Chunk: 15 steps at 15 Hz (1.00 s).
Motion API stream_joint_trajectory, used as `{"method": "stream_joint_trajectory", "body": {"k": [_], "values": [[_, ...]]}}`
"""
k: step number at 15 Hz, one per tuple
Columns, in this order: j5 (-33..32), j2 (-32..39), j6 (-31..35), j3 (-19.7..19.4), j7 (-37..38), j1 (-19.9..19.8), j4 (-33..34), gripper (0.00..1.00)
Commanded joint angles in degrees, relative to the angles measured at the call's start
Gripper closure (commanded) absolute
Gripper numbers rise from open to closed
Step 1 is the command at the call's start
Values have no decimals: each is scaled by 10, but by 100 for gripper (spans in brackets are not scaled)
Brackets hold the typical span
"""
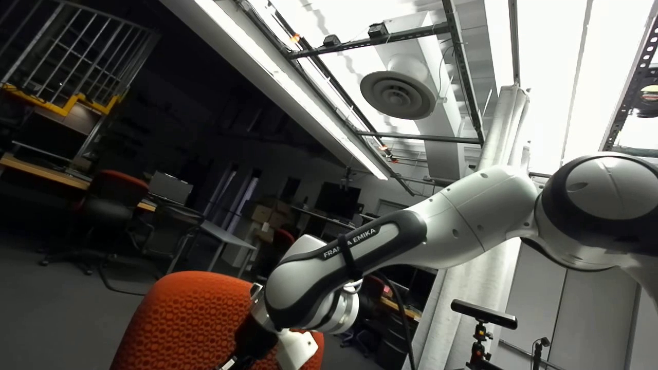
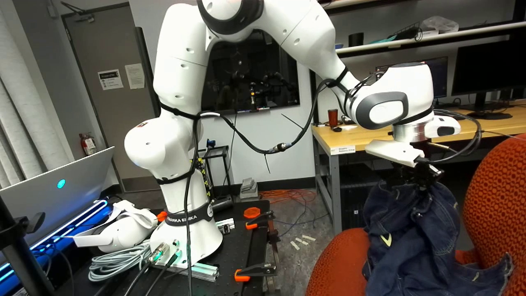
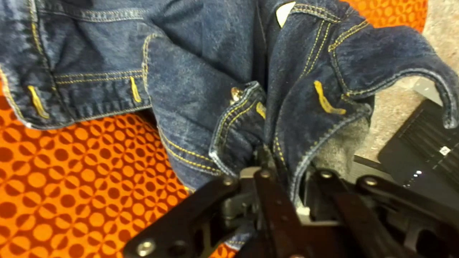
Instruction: Move the denim cloth from the chair back to the seat of the chair
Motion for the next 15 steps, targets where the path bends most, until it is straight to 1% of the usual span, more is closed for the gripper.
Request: {"method": "stream_joint_trajectory", "body": {"k": [1,5,7,8,11,15], "values": [[-45,13,-17,-32,69,17,22,49],[-62,3,-21,-40,99,17,15,17],[-59,-5,-17,-40,107,15,9,4],[-58,-12,-13,-40,111,15,3,0],[-53,-36,1,-39,121,12,-17,0],[-45,-86,26,-35,123,8,-60,0]]}}
